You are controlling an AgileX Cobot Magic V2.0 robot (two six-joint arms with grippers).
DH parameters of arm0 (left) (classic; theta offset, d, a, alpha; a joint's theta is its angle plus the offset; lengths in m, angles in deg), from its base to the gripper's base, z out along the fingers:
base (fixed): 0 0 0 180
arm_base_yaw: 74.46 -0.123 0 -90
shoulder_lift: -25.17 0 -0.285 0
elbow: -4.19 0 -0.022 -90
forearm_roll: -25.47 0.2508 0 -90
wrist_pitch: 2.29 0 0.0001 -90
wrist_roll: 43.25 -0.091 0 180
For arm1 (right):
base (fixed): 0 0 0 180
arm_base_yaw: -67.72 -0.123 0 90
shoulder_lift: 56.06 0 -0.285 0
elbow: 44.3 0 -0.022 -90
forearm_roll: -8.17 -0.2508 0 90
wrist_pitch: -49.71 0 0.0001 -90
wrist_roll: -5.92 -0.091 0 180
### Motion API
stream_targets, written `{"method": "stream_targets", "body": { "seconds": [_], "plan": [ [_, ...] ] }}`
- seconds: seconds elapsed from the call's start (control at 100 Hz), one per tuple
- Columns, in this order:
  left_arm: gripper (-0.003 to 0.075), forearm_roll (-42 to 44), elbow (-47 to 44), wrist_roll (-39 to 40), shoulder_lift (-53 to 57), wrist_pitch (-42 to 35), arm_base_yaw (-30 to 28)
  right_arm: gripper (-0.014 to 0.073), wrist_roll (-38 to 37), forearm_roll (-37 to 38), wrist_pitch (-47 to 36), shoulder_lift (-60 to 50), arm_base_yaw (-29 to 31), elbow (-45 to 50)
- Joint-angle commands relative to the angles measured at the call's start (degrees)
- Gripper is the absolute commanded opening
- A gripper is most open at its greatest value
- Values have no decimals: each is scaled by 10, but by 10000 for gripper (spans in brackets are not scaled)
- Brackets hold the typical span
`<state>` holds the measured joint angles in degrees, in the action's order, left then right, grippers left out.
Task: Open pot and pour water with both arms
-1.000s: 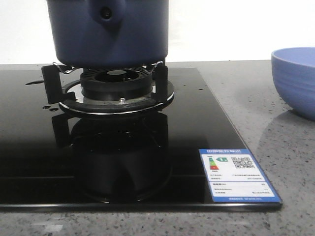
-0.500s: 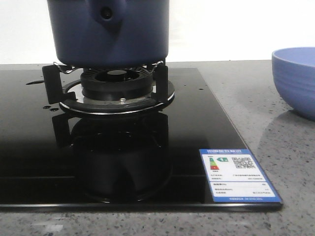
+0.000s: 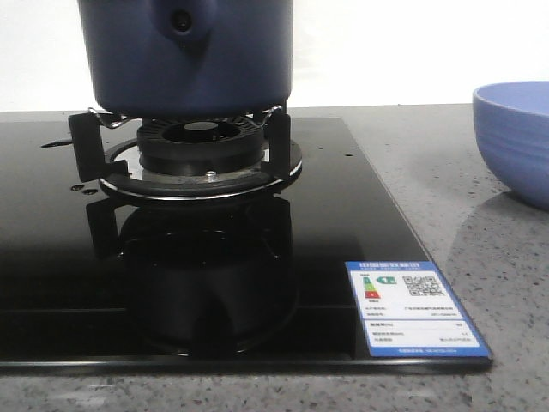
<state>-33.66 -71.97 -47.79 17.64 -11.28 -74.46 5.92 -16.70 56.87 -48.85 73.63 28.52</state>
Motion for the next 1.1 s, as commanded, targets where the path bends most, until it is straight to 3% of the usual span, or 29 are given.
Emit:
{"method": "stream_targets", "body": {
  "seconds": [0.0,0.18,0.3,0.52,0.65,0.77,0.9,1.0,1.09],
  "plan": [
    [-20,55,48,-1,-16,70,10,-63,10,6,26,28,4,-81],
    [-20,198,176,-33,-148,205,36,-63,64,26,215,158,4,-242],
    [-20,213,257,-131,-232,257,68,-63,64,29,295,237,-13,-313],
    [-2,196,375,-233,-364,384,150,-64,65,-11,498,381,-30,-396],
    [-3,47,407,-398,-414,424,197,-64,153,-113,544,436,-30,-408],
    [-3,-157,415,-636,-445,453,218,-64,244,-232,542,451,-30,-408],
    [14,-307,417,-790,-470,445,218,-64,306,-283,523,451,-30,-408],
    [146,-374,418,-870,-482,420,217,-64,316,-281,523,451,-30,-408],
    [370,-384,427,-890,-495,382,217,-64,318,-281,523,451,-30,-408]
  ]
}}
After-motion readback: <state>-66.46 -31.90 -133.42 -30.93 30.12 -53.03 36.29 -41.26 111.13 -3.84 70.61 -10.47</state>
